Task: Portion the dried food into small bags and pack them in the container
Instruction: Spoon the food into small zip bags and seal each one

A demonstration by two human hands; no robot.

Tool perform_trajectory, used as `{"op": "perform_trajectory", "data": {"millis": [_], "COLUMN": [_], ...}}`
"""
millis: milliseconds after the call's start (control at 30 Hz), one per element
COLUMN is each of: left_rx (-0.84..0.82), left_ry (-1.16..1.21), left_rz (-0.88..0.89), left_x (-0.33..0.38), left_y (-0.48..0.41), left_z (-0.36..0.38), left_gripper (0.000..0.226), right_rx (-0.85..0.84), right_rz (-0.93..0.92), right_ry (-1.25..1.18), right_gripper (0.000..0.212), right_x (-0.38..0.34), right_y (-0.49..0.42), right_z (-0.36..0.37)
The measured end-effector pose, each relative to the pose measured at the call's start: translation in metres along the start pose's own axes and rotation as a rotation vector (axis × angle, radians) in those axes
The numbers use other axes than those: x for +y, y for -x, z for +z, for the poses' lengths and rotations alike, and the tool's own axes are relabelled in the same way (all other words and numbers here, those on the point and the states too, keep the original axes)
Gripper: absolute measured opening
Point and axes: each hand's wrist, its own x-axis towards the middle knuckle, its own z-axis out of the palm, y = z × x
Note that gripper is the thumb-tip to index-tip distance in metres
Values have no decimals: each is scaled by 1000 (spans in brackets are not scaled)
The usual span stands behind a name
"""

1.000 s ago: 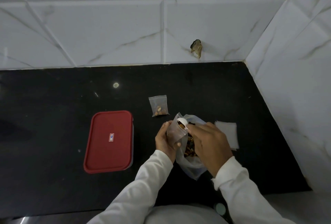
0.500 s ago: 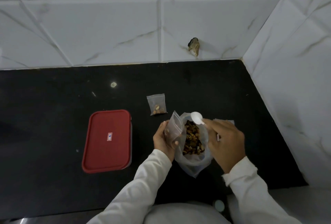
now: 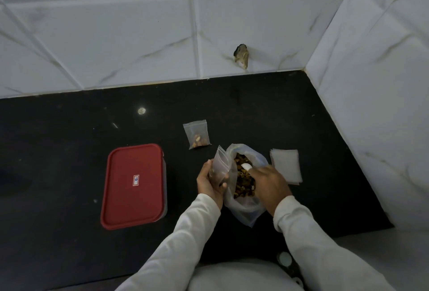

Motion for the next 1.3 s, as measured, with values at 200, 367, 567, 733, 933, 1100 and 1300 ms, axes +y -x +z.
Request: {"op": "perform_trajectory", "data": {"millis": [200, 367, 567, 733, 933, 1100, 1300], "left_rx": [20, 28, -1, -58, -117, -123, -96], "left_ry": [16, -9, 23, 15, -32, -48, -61], "left_rz": [-1, -16, -21, 1, 41, 49, 44], "left_x": [-4, -3, 0, 6, 12, 13, 14], "left_y": [-3, -4, -1, 6, 8, 11, 16], "left_z": [5, 3, 2, 0, -2, 3, 8], "left_gripper": [34, 41, 41, 30, 34, 27, 24], "right_rx": [137, -160, 34, 27, 107, 203, 284], "right_rz": [32, 314, 337, 449, 495, 380, 208], "right_ry": [-384, -703, -886, -1090, -1225, -1275, -1134], "right_gripper": [17, 39, 18, 18, 17, 18, 16], "right_x": [-10, -5, -2, 10, 18, -1, -26], "right_y": [9, 1, 10, 23, 37, 39, 34], "right_z": [2, 22, -8, -13, -29, -64, -85]}}
